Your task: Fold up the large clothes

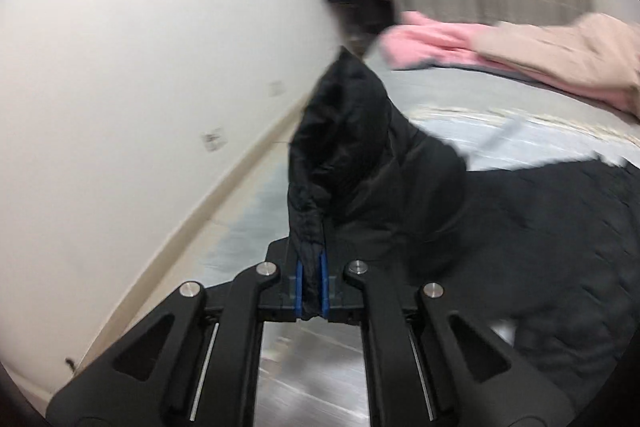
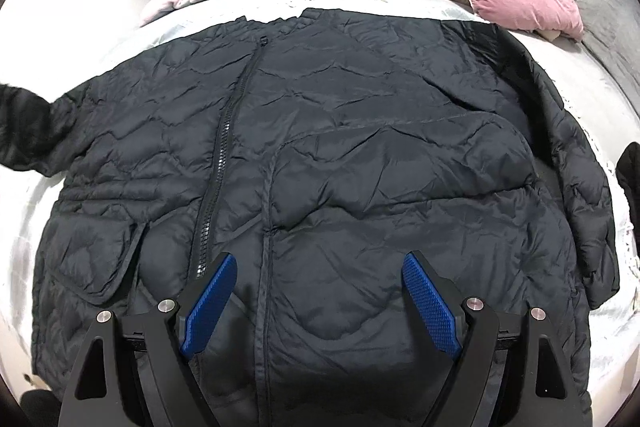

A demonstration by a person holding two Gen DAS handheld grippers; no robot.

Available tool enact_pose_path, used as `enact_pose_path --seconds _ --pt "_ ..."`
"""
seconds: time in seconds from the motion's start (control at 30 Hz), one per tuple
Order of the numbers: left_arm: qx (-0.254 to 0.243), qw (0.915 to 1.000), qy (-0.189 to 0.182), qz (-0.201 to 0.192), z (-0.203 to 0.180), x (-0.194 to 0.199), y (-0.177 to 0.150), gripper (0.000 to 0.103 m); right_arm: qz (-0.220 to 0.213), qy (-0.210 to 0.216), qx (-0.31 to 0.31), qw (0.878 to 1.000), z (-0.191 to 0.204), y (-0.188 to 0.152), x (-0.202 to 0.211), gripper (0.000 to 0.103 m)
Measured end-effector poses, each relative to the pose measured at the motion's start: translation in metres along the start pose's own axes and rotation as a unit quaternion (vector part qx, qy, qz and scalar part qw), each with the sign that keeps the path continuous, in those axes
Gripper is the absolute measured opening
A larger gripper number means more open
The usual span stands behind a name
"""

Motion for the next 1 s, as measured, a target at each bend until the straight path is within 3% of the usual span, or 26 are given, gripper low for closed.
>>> enact_pose_path --seconds 0.1,0.17,0.27,0.3,0.33,0.4,0.47,0.6,0.67,0.77,0.87,1.0 --pt "0.026 0.9984 0.044 0.026 0.043 -0.047 -0.007 0.008 0.001 -0.012 0.001 1.000 -0.001 0.001 -0.006 0.086" --pt "0.005 0.9941 0.105 0.029 0.057 -0.071 -0.010 0.008 0.002 -0.015 0.000 1.000 -0.001 0.000 -0.010 0.086" --pt "-0.041 0.9714 0.231 0.035 0.077 -0.098 -0.018 0.009 0.006 -0.020 0.004 1.000 0.002 0.000 -0.017 0.086" --pt "-0.030 0.9706 0.234 0.048 0.082 -0.105 -0.024 0.012 0.007 -0.021 0.007 1.000 0.002 0.000 -0.019 0.086" --pt "0.001 0.9764 0.205 0.067 0.083 -0.113 -0.032 0.015 0.008 -0.022 0.011 1.000 0.004 0.000 -0.021 0.086" --pt "0.041 0.9853 0.142 0.085 0.073 -0.120 -0.043 0.044 0.004 -0.020 0.016 1.000 0.007 0.001 -0.021 0.086" --pt "0.052 0.9900 0.099 0.087 0.057 -0.118 -0.049 0.062 -0.002 -0.019 0.019 1.000 0.008 0.004 -0.018 0.086" --pt "0.023 0.9958 0.022 0.086 -0.004 -0.093 -0.062 0.071 -0.013 -0.020 0.016 1.000 0.007 0.009 -0.013 0.086" --pt "0.008 0.9958 -0.018 0.089 -0.038 -0.076 -0.069 0.078 -0.027 -0.036 0.009 0.999 -0.003 0.014 -0.006 0.086" --pt "-0.019 0.9936 -0.077 0.080 -0.087 -0.039 -0.074 0.079 -0.047 -0.062 -0.011 0.997 -0.029 0.022 0.005 0.086" --pt "-0.020 0.9870 -0.137 0.081 -0.128 0.003 -0.089 0.082 -0.059 -0.098 -0.043 0.992 -0.066 0.027 0.017 0.086" --pt "-0.020 0.9700 -0.213 0.114 -0.184 0.054 -0.115 0.083 -0.068 -0.150 -0.086 0.982 -0.124 0.032 0.035 0.086"
Point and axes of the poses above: each gripper's, at about its wrist camera, not at the fingertips, and x roughly against the way its jaws point, z to its left, y to its top, the point moved 10 cm from there along -x, roughly the way its jaws point, and after that the axes turned 5 degrees about -x, right-handed, at the moved point
